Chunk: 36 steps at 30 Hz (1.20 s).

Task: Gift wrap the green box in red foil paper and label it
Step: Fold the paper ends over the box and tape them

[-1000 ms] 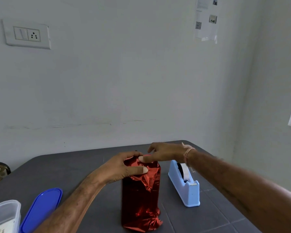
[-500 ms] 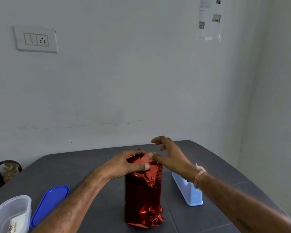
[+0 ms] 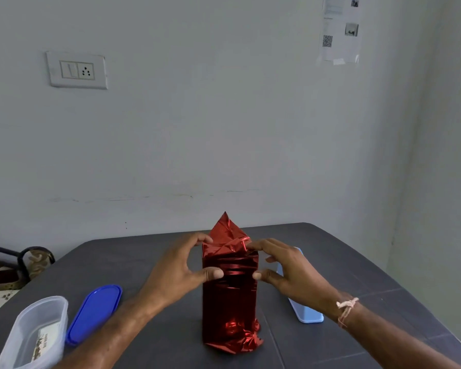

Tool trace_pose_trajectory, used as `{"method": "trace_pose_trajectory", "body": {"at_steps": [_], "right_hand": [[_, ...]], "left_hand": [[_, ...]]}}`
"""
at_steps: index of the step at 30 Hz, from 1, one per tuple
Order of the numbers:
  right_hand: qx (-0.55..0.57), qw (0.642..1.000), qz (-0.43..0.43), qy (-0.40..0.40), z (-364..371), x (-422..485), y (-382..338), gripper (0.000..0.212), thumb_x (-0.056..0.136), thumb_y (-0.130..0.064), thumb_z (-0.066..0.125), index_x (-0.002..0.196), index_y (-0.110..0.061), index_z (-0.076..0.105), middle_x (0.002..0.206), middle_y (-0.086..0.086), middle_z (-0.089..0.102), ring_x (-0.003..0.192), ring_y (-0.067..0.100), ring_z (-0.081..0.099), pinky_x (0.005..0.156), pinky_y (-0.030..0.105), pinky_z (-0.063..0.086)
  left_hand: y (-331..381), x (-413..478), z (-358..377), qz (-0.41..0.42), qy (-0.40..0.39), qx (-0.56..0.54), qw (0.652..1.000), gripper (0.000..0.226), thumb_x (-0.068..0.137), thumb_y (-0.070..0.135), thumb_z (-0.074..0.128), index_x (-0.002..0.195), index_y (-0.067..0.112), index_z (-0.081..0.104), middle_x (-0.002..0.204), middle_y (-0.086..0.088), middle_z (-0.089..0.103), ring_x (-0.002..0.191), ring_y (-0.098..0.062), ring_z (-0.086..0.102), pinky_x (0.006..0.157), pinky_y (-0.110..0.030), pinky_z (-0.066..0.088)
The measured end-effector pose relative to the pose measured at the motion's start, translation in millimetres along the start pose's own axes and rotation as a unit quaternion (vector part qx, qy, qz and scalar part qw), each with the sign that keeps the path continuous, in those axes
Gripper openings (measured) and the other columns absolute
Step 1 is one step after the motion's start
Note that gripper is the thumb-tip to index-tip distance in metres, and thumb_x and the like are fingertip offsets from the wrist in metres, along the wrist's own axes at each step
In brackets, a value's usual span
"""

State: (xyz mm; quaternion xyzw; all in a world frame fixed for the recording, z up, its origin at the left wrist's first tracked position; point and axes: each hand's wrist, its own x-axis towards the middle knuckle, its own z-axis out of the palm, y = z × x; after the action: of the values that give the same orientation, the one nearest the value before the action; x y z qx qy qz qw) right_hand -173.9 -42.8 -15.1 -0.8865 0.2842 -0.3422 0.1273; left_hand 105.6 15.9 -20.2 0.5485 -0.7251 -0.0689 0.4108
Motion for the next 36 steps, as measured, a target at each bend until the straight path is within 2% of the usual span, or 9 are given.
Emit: {"method": "trace_pose_trajectory", "body": {"at_steps": [3, 8, 11, 14, 18, 21, 26, 29, 36], "right_hand": [[-0.007, 0.998, 0.006, 0.061, 9, 9, -6, 0.037, 0.093, -0.037, 0.071, 0.129, -0.035, 0.062, 0.121, -0.022, 0.063, 0.112, -0.001, 0.060, 0.090, 0.020, 0.052], [0.000, 0.992, 0.030, 0.125, 17, 20, -14, 0.024, 0.092, -0.030, 0.075, 0.116, -0.030, 0.072, 0.105, -0.018, 0.059, 0.098, 0.002, 0.060, 0.081, 0.012, 0.047], [-0.012, 0.987, 0.055, 0.149, 22, 21, -17, 0.035, 0.091, -0.041, 0.073, 0.124, -0.032, 0.065, 0.113, -0.024, 0.056, 0.109, -0.001, 0.055, 0.086, 0.012, 0.045], [0.015, 0.978, 0.099, 0.186, 23, 17, -22, 0.039, 0.087, -0.042, 0.077, 0.120, -0.031, 0.059, 0.117, -0.021, 0.051, 0.103, -0.004, 0.054, 0.076, 0.007, 0.045], [0.080, 0.969, 0.126, 0.196, 26, 15, -29, 0.024, 0.087, -0.027, 0.080, 0.106, -0.025, 0.065, 0.104, -0.013, 0.064, 0.092, -0.001, 0.061, 0.072, 0.008, 0.047], [0.115, 0.969, 0.112, 0.189, 28, 17, -29, 0.025, 0.087, -0.023, 0.080, 0.106, -0.030, 0.064, 0.102, -0.017, 0.069, 0.098, -0.002, 0.064, 0.078, 0.009, 0.049], [0.049, 0.966, 0.124, 0.223, 31, 10, -23, 0.043, 0.084, -0.032, 0.082, 0.118, -0.039, 0.057, 0.121, -0.025, 0.047, 0.108, -0.005, 0.052, 0.080, 0.003, 0.041], [0.062, 0.958, 0.147, 0.239, 39, 4, -16, 0.043, 0.083, -0.030, 0.083, 0.118, -0.034, 0.059, 0.116, -0.019, 0.050, 0.104, -0.002, 0.054, 0.076, 0.007, 0.045], [0.168, 0.942, 0.149, 0.251, 50, 0, -15, 0.035, 0.086, -0.019, 0.081, 0.108, -0.037, 0.061, 0.107, -0.013, 0.067, 0.099, 0.005, 0.067, 0.084, 0.031, 0.061]], "left_hand": [[7, 0, 5, 0.027, 0.042, 0.051, 0.997, 0.049, 0.074, 0.076, 0.068, 0.111, 0.044, 0.064, 0.118, 0.031, 0.062, 0.116, 0.013, 0.053, 0.095, -0.017, 0.044], [19, 5, 12, -0.001, 0.109, -0.017, 0.994, 0.031, 0.078, 0.054, 0.074, 0.100, 0.033, 0.075, 0.106, 0.024, 0.070, 0.107, 0.009, 0.060, 0.091, -0.017, 0.047], [23, 8, 13, -0.023, 0.106, -0.074, 0.991, 0.020, 0.081, 0.050, 0.074, 0.092, 0.034, 0.075, 0.097, 0.021, 0.072, 0.102, 0.004, 0.064, 0.089, -0.020, 0.046], [28, 8, 14, -0.032, 0.094, -0.098, 0.990, 0.007, 0.085, 0.040, 0.075, 0.090, 0.034, 0.074, 0.095, 0.024, 0.072, 0.101, 0.007, 0.063, 0.091, -0.018, 0.043], [35, 13, 14, -0.023, 0.076, -0.115, 0.990, 0.017, 0.083, 0.047, 0.075, 0.093, 0.033, 0.076, 0.092, 0.019, 0.075, 0.097, -0.001, 0.067, 0.090, -0.019, 0.045], [42, 22, 14, -0.013, 0.049, -0.129, 0.990, 0.023, 0.082, 0.051, 0.077, 0.097, 0.034, 0.076, 0.094, 0.017, 0.076, 0.094, -0.004, 0.071, 0.089, -0.033, 0.054], [52, 32, 14, 0.001, 0.071, -0.129, 0.989, 0.009, 0.085, 0.039, 0.079, 0.086, 0.031, 0.075, 0.081, 0.013, 0.074, 0.077, -0.009, 0.069, 0.074, -0.032, 0.058], [51, 32, 14, 0.001, 0.078, -0.131, 0.988, 0.006, 0.085, 0.036, 0.078, 0.084, 0.031, 0.075, 0.079, 0.014, 0.073, 0.074, -0.005, 0.067, 0.069, -0.020, 0.051], [56, 31, 13, -0.006, 0.085, -0.134, 0.987, 0.004, 0.086, 0.031, 0.078, 0.085, 0.029, 0.076, 0.080, 0.013, 0.074, 0.076, -0.006, 0.067, 0.069, -0.017, 0.051]]}}
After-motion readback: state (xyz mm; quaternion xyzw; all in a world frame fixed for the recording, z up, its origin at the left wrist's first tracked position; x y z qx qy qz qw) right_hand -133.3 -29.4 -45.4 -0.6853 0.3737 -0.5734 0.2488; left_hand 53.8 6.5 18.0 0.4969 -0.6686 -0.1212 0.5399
